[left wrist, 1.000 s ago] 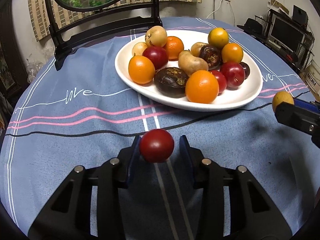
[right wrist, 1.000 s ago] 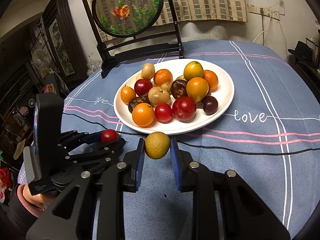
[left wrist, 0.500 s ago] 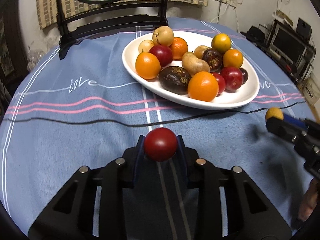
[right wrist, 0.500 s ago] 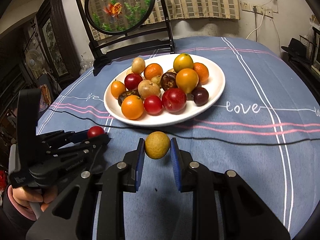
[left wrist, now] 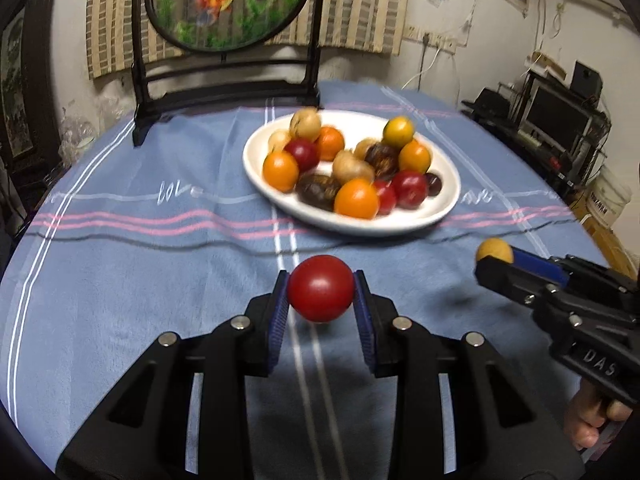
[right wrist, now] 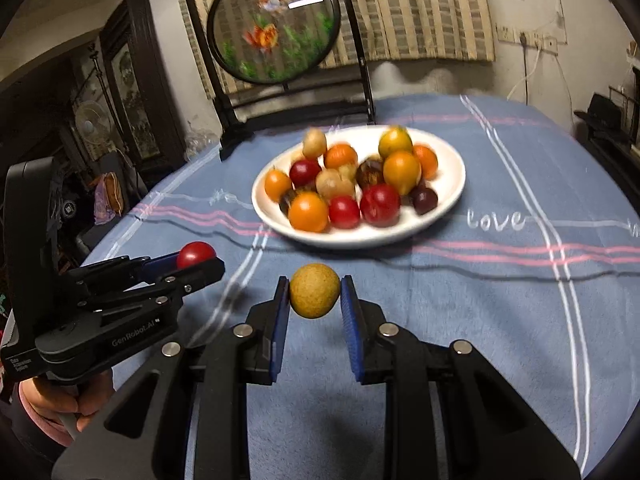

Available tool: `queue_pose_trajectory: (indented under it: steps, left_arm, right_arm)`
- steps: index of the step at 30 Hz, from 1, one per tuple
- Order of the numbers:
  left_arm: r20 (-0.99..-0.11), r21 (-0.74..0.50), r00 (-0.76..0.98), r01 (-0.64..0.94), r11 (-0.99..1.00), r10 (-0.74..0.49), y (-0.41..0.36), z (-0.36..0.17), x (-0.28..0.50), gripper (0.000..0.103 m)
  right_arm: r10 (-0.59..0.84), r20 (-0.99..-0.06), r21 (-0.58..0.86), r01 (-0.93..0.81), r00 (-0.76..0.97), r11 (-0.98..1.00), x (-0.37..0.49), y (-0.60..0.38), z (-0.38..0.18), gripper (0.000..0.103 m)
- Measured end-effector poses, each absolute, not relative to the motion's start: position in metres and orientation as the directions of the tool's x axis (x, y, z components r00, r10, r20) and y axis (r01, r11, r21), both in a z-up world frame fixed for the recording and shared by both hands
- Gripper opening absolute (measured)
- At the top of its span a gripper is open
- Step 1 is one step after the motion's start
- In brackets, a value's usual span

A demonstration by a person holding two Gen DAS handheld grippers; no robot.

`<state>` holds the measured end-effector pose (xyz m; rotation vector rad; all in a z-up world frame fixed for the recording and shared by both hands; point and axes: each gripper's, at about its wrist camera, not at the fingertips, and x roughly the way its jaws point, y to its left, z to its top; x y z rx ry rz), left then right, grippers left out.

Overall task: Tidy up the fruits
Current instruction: 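Place the red tomato and yellow-green fruit on the white plate with both tools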

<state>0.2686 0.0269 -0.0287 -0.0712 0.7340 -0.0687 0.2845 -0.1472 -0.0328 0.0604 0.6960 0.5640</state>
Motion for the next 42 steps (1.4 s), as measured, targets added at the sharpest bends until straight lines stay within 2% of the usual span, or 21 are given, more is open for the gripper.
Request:
queue_pose_trajectory:
  steps: [6,14,18,22,30,33,35,39,42]
  left_arm:
    - [-0.624,-0.11,0.772,0.065,0.992,-0.12,0.019,0.006,0.312,0.032]
    - [-0.621,-0.099,0.778,0.042,0.994,-0.095,0.011,0.017,0.396,0.032]
    - [-0.635,-0.118,0.767,0.021,0.993,-0.092,0.013,0.011,0.425,0.032]
    - [-0.674,-0.05,0.736,0.04,0.998,-0.063,0.006,-0.006,0.443,0.032]
    - [-0.711,-0.038,0.702,0.011,0.999,-0.035,0.011,-0.017,0.465,0.033]
    - [-0.704,-0.043,0.71,-0.023,0.999,-0.014,0.016,-0.016,0.464,0.059]
    - [-0.695,-0.036,0.719,-0.037,0.999,0.002,0.019,-0.011,0.461,0.061]
    - [-0.669,-0.038,0.742,-0.079,0.996,0.034,0.029,0.004,0.451,0.075]
    - [-0.645,-0.029,0.761,-0.123,0.992,0.075,0.04,0.018,0.445,0.079]
  right_arm:
    - [0.507,-0.516,0.248,-0.446,0.691,0.86,0.311,-0.158,-0.003,0.026]
    - [0.489,-0.462,0.283,-0.4,0.74,0.872,0.372,-0.166,0.023,0.026]
    - [0.473,-0.444,0.301,-0.371,0.76,0.879,0.41,-0.163,0.029,0.026]
    - [0.484,-0.437,0.322,-0.371,0.758,0.871,0.44,-0.156,0.028,0.026]
    - [0.489,-0.45,0.289,-0.397,0.747,0.871,0.454,-0.142,0.023,0.026]
    - [0.483,-0.458,0.286,-0.391,0.747,0.875,0.456,-0.145,0.022,0.026]
    - [0.481,-0.46,0.282,-0.391,0.746,0.876,0.456,-0.145,0.022,0.026]
    - [0.478,-0.478,0.286,-0.384,0.737,0.878,0.457,-0.145,0.017,0.026]
    - [0.475,-0.503,0.284,-0.381,0.722,0.88,0.461,-0.144,0.01,0.026]
